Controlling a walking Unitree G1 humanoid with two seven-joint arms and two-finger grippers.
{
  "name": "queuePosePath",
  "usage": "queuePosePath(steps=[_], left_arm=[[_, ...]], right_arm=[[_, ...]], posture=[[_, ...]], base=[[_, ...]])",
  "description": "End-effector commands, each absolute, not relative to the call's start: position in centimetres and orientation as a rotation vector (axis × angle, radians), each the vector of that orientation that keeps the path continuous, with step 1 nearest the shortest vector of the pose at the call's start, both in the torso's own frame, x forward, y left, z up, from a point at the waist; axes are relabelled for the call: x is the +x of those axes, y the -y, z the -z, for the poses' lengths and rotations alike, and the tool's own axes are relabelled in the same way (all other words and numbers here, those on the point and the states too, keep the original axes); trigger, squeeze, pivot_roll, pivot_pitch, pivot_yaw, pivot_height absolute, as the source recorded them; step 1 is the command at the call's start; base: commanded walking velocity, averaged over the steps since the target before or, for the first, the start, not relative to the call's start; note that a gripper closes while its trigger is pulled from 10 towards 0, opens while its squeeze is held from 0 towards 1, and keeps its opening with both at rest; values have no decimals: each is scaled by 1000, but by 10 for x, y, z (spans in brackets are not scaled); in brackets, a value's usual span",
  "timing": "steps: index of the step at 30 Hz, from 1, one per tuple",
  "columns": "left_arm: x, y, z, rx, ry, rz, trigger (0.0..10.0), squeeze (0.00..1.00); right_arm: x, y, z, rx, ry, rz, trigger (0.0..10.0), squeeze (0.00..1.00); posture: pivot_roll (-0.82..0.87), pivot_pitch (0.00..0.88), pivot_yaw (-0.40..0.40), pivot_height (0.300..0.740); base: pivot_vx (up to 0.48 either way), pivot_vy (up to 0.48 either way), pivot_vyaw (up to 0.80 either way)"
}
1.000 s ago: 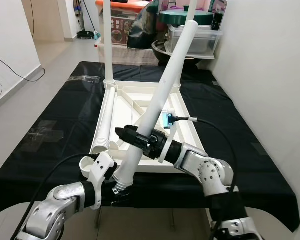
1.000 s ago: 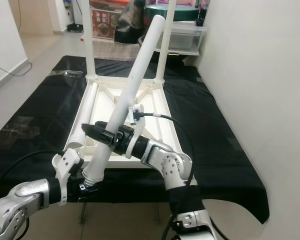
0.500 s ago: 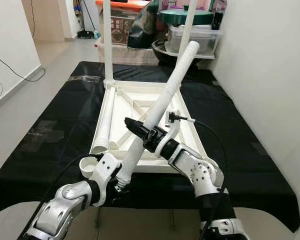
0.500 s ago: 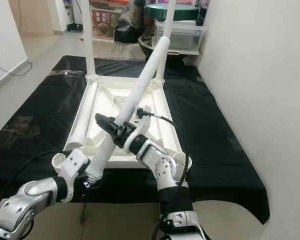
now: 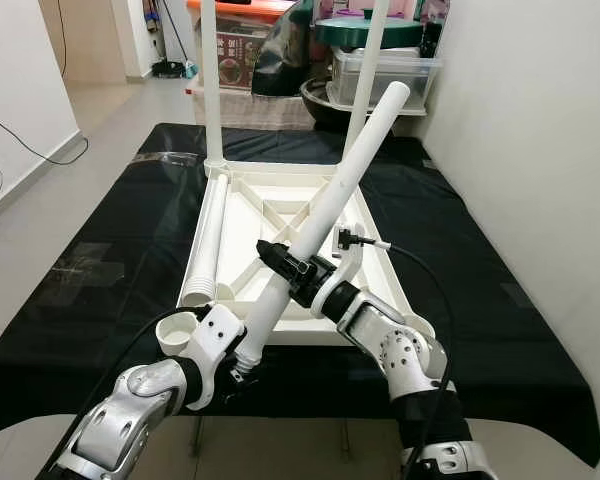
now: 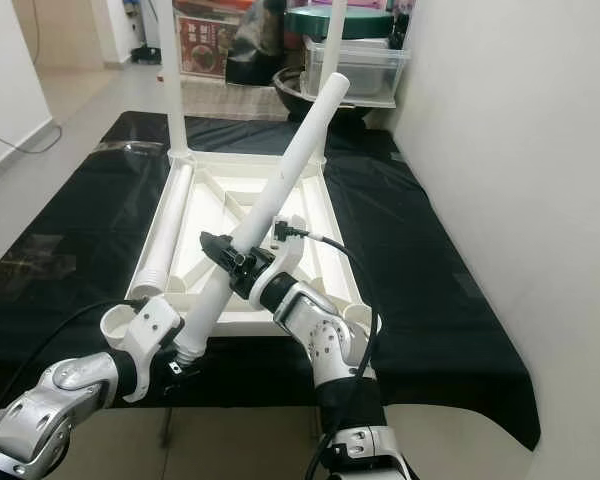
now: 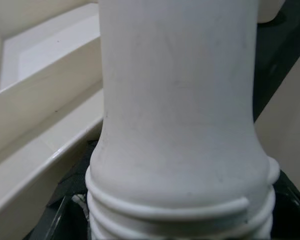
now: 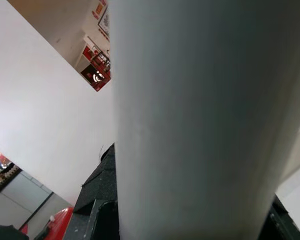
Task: Building children table
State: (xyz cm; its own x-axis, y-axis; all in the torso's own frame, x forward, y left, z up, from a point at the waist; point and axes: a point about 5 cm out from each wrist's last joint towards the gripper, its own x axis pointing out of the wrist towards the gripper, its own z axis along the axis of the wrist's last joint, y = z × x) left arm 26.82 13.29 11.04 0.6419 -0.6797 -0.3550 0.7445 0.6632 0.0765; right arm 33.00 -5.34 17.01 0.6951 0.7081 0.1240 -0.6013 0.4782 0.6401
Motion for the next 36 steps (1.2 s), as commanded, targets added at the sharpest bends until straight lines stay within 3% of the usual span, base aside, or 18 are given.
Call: queuePosePath(steps=[1, 4, 5, 13, 22, 25, 26, 29, 30, 36], left_arm=[[272, -125, -119, 258, -248, 851, 10000, 0], [273, -127, -119, 268, -246, 834, 10000, 0], [275, -130, -120, 272, -243, 826, 10000, 1000], [276, -138, -142, 130, -131, 792, 10000, 1000], [268, -141, -167, -12, -8, 809, 10000, 1000], [261, -145, -170, -57, 7, 826, 10000, 1000], [258, -147, -168, -64, 3, 825, 10000, 486], [257, -148, -167, -66, 1, 820, 10000, 486], [256, -149, -163, -53, -23, 805, 10000, 0], [252, -150, -151, -24, -73, 784, 10000, 0]], right_arm=[[327, 45, -163, 699, -198, -808, 0, 0], [327, 45, -164, 696, -196, -809, 0, 0], [327, 47, -163, 694, -195, -804, 0, 0], [340, 70, -169, 665, -149, -745, 0, 0], [367, 128, -200, 551, -37, -644, 0, 0], [374, 159, -219, 483, 7, -615, 0, 0], [376, 171, -226, 454, 23, -611, 0, 0], [376, 176, -229, 446, 29, -609, 0, 0], [377, 183, -236, 430, 41, -613, 0, 0], [379, 201, -252, 358, 80, -608, 0, 0]], posture=[[95, 0, -82, 740], [95, 0, -82, 740], [100, 0, -84, 740], [100, 0, -82, 740], [97, 0, -88, 740], [98, 0, -93, 740], [94, 0, -93, 740], [94, 0, -93, 740], [91, 0, -94, 740], [85, 0, -97, 740]], base=[[0, 0, 0], [0, 0, 0], [0, 0, 0], [0, 0, 0], [0, 0, 0], [0, 0, 0], [0, 0, 0], [0, 0, 0], [0, 0, 0], [0, 0, 0]])
